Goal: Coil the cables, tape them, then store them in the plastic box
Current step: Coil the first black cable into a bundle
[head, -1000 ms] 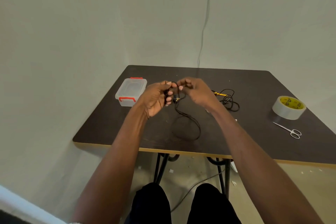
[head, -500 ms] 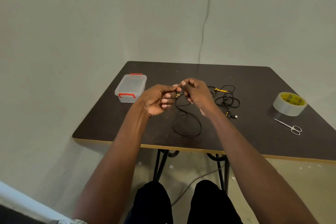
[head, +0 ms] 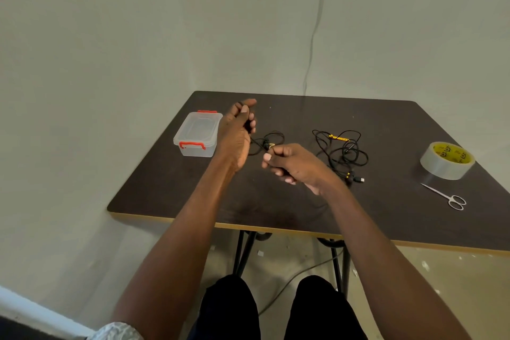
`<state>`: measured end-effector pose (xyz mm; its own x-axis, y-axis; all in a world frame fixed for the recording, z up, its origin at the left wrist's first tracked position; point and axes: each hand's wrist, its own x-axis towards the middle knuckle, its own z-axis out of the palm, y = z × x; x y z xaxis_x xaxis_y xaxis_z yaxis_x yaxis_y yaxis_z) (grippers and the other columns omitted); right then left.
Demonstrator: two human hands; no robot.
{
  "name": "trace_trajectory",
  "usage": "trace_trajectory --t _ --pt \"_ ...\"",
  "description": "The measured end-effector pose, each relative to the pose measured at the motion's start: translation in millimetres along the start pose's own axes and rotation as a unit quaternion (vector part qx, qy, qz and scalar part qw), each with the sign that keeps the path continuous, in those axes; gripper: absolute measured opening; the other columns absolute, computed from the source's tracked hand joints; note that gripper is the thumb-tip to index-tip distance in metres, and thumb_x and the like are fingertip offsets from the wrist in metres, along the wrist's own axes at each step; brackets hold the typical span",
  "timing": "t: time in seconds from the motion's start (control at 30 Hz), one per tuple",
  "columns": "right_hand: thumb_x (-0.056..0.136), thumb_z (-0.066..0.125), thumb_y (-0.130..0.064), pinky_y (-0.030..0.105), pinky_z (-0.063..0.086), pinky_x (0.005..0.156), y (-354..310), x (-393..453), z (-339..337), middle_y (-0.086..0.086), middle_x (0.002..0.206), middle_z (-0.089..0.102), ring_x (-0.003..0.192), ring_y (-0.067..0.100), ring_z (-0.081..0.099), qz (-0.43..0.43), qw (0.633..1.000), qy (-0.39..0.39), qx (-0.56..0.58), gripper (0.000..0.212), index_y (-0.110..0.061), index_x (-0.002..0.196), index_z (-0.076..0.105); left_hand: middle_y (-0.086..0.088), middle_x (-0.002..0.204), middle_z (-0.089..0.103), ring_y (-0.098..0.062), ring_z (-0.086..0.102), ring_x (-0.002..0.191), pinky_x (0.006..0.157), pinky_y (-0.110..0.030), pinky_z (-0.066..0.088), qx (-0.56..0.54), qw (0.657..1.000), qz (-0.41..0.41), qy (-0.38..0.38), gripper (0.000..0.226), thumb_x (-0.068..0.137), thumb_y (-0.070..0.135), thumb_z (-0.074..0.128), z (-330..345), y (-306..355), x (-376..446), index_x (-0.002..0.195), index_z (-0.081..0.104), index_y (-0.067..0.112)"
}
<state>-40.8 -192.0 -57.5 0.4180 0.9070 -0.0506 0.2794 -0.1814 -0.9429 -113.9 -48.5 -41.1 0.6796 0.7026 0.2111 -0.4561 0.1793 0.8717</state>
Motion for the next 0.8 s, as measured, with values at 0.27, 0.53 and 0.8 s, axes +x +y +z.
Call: trace_trajectory --t 0.27,0.53,0.8 --pt "0.101 0.050 -0.017 0.022 0.021 0.043 -52 -15 -37 -0.004 0.058 0.045 0.048 0.010 0.031 -0.096 0.988 0.013 0.124 0.019 -0.004 0.096 0.063 0.000 0.072 0.054 -0.006 0.045 0.061 0.057 -0.015 0.038 0.291 0.950 -0.034 -0.103 0.025 0.103 0.009 0.037 -10 -7 -7 0.106 0.060 0.001" --pt "0.101 0.050 -0.025 0.022 0.018 0.042 -41 18 -57 -0.003 0.057 0.042 0.043 0.009 0.028 -0.084 0.977 0.167 0.108 0.025 -0.009 0.089 0.065 -0.004 0.061 0.036 -0.012 0.030 0.052 0.048 -0.024 0.026 0.120 0.960 -0.124 -0.220 0.032 0.104 0.018 0.035 -6 5 -23 0.093 0.060 0.001" --pt "0.097 0.051 -0.013 0.016 0.023 0.037 -21 30 -31 0.000 0.058 0.043 0.039 0.005 0.031 -0.047 0.973 0.211 0.083 0.011 -0.014 0.089 0.059 0.002 0.047 0.035 -0.008 0.023 0.037 0.038 -0.024 0.015 -0.069 0.928 -0.206 -0.302 0.029 0.100 0.020 0.041 -7 14 -20 0.091 0.061 0.001"
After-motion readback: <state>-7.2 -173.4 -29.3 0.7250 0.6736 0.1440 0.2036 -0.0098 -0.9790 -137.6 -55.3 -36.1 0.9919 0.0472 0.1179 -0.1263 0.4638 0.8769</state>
